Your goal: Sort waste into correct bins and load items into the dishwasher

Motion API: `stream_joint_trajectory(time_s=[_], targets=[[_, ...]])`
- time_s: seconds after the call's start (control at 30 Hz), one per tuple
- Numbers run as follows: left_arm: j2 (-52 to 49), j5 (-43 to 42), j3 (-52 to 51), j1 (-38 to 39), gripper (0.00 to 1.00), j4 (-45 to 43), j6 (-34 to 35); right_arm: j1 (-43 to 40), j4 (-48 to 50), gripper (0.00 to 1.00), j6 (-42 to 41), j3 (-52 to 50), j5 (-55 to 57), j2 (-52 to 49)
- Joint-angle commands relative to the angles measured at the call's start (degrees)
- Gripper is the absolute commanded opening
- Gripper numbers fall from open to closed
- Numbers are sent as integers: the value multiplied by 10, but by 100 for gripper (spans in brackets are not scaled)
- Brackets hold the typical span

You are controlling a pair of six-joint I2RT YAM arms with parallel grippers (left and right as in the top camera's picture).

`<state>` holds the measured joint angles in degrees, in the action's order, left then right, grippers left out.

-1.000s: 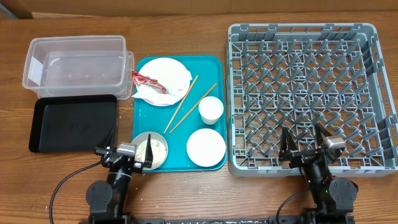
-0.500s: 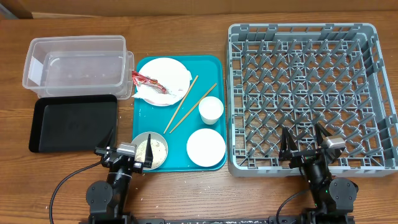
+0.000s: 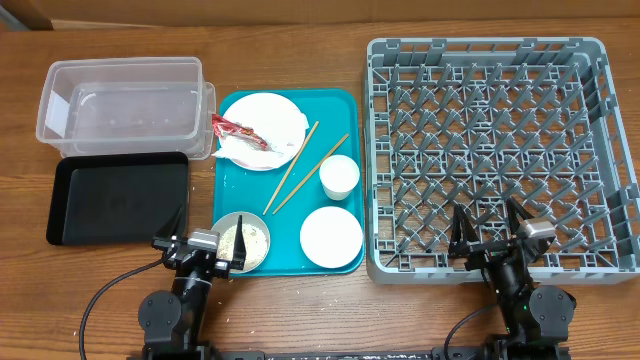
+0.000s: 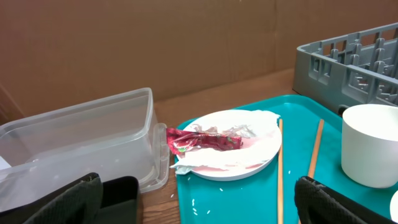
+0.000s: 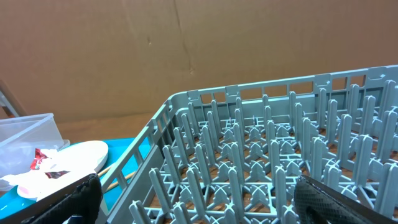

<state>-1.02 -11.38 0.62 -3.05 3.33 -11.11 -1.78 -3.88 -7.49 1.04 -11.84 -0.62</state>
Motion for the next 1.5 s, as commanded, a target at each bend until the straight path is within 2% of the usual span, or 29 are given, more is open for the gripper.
stream_joint_trajectory(time_s=[0.0, 0.7, 1.0, 1.27, 1.4, 1.47], targets=[[7, -3, -3, -2, 100, -2, -5, -2, 3, 100, 1, -6, -3, 4], [7, -14, -3, -2, 100, -6, -5, -2, 19, 100, 1, -6, -5, 4], [7, -91, 3, -2, 100, -79, 24, -2, 44, 100, 1, 5, -44, 4], [-21, -93, 115, -2, 100, -17, 21, -2, 17, 100, 3, 103, -44, -9], [-92, -104, 189, -2, 100, 13, 21, -2, -27, 100, 5, 165, -44, -48], [-167, -125, 255, -2, 100, 40, 22, -2, -63, 100, 5, 211, -44, -90]])
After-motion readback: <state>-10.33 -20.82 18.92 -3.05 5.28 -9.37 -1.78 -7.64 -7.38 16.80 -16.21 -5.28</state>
